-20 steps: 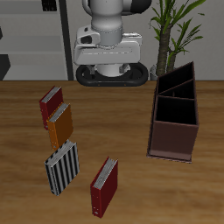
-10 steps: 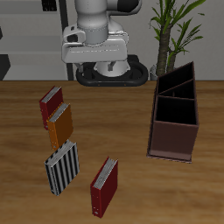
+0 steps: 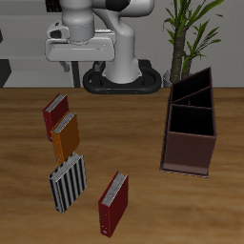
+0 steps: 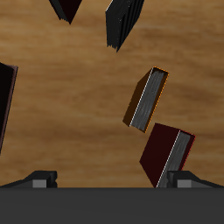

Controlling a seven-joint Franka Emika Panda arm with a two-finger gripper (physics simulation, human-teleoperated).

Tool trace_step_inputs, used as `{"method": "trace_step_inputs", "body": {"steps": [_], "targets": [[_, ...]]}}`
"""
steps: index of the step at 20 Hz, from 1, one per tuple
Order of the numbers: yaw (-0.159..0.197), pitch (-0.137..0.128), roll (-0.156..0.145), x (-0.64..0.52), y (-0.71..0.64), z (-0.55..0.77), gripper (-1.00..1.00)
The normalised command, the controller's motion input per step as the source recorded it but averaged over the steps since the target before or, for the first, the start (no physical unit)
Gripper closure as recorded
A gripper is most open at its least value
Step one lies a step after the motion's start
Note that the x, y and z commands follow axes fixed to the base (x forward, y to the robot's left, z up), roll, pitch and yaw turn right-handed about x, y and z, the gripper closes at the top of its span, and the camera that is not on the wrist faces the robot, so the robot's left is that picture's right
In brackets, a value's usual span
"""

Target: Place the right red book into the left desk caddy's front compartment and place the orange book into the left desk caddy's left compartment and place the striped book into the left desk caddy's left compartment

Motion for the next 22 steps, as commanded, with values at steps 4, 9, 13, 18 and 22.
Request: {"method": "trace_step_inputs", "body": {"steps": [4,9,13,18,22], "targets": [[-0.041,-0.027,-0.056,-0.27,-0.38,0.03,-1.0],[-0.032,-0.014,-0.051,-0.19,-0.46,-0.02,-1.0],[-0.023,-0.025,-0.004,-0.05,-0.22,-0.01,-1.0],[0.036,-0.021,-0.017,0.04,-0.32,-0.07,-1.0],[0.006,0.016,-0.002,0.1,-0.18,-0.22,-1.0]]}}
